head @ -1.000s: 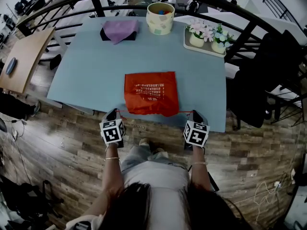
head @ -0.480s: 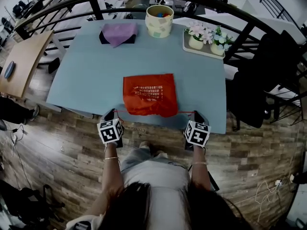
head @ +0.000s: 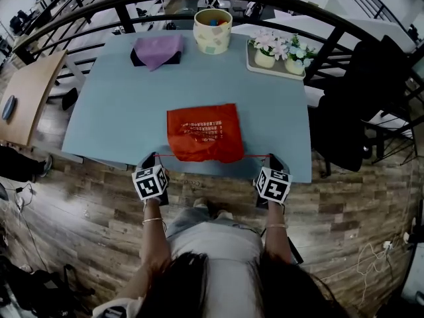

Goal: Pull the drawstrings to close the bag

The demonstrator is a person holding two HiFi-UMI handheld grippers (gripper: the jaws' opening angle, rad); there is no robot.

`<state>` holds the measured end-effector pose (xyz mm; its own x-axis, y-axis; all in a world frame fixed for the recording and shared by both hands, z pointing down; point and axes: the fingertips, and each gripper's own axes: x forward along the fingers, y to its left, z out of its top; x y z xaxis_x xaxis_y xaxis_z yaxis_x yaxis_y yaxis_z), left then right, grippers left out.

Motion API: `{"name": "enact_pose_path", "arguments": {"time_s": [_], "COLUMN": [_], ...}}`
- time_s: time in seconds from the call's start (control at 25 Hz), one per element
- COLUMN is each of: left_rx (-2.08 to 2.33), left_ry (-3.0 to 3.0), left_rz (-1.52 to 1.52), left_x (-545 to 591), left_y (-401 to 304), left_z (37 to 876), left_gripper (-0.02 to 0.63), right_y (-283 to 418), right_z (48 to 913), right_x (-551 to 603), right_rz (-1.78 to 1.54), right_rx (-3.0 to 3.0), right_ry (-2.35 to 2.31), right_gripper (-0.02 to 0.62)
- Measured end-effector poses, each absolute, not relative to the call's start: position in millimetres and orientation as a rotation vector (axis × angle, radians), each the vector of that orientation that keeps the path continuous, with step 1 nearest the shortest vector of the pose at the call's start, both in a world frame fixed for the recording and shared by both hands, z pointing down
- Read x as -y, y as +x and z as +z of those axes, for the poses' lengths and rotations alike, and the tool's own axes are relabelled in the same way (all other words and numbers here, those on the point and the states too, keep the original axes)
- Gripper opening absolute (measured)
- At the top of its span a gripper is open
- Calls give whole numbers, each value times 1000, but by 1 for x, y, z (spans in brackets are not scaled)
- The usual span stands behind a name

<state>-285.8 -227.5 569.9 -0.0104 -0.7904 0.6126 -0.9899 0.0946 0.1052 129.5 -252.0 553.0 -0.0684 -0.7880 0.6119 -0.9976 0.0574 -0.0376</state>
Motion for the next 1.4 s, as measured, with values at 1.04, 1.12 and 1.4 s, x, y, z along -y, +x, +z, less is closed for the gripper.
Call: {"name": "enact_pose_path", "arguments": {"time_s": [1.04, 1.12, 1.4], "left_rx": [1596, 1580, 1516], "left_ry": [1797, 1792, 1792], "left_rz": [491, 508, 558], "left_x": [220, 215, 198], "left_y": [-292, -292, -284], "left_z": [592, 597, 610], "left_gripper": [20, 20, 21], "right_y": [102, 98, 85], "right_z": [568, 572, 589], "right_x": [247, 243, 229], "right_rz": [807, 837, 889], "right_rx": [1990, 2009, 2007], "right_ry": [1714, 1688, 1573], "right_gripper": [28, 28, 29]}}
